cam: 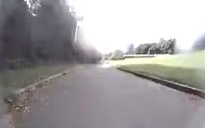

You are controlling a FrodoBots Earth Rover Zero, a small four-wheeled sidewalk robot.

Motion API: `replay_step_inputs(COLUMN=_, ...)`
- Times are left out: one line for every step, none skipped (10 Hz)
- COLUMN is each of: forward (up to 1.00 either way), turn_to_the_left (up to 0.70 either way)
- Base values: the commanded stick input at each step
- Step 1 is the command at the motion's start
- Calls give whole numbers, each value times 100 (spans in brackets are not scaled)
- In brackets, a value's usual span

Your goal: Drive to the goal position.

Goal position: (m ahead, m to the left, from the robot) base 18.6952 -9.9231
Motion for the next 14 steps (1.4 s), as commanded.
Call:
replay_step_inputs(forward=100, turn_to_the_left=0)
replay_step_inputs(forward=100, turn_to_the_left=0)
replay_step_inputs(forward=100, turn_to_the_left=0)
replay_step_inputs(forward=100, turn_to_the_left=0)
replay_step_inputs(forward=100, turn_to_the_left=0)
replay_step_inputs(forward=100, turn_to_the_left=0)
replay_step_inputs(forward=100, turn_to_the_left=0)
replay_step_inputs(forward=100, turn_to_the_left=0)
replay_step_inputs(forward=100, turn_to_the_left=0)
replay_step_inputs(forward=100, turn_to_the_left=0)
replay_step_inputs(forward=100, turn_to_the_left=-1)
replay_step_inputs(forward=100, turn_to_the_left=-2)
replay_step_inputs(forward=100, turn_to_the_left=-6)
replay_step_inputs(forward=100, turn_to_the_left=-40)
